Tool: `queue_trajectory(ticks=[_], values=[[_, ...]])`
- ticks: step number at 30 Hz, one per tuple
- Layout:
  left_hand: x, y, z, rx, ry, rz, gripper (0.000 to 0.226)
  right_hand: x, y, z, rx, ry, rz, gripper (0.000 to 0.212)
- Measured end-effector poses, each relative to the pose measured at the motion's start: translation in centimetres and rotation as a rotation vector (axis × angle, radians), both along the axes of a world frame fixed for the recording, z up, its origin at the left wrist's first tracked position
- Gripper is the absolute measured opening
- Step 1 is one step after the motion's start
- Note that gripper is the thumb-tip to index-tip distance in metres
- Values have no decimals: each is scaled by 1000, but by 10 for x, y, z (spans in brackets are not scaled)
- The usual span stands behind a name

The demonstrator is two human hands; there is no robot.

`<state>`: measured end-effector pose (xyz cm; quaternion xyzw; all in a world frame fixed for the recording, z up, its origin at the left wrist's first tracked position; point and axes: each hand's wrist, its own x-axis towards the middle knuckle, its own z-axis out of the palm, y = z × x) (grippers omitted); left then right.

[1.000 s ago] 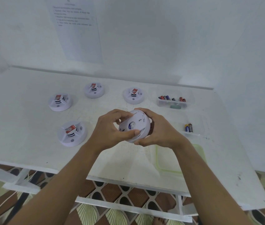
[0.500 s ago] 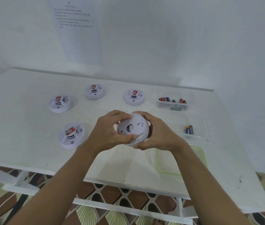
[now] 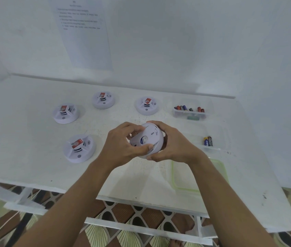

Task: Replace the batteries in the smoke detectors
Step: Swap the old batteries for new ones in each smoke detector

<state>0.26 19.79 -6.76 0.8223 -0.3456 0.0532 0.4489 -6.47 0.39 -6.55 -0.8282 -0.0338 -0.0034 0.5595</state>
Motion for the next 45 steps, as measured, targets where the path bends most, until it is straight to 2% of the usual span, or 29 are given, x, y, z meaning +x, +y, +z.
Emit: queue_trajectory(ticks=[5,15,21,25,31,38,45], values=[[4,0,3,46,-2,-28,72,0,0,1,26,11,0,94],[4,-2,6,-49,-97,14,64,0,6,2,21,-6,-8,93],[1,-4,1,-52,-32,63,56,1,5,-2,-9,7,0,92],[2,-3,2,-73,49,64,48,2,6,-5,41,18,17,89],[9,-1,14,27,7,-3,65,0,9,-7,177,64,66,95],[15,1,27,126,-93,-106,68,0,12,-9,167,40,54,97],[4,-6,22,65,-91,8,69,-1,11,-12,190,26,29,94]])
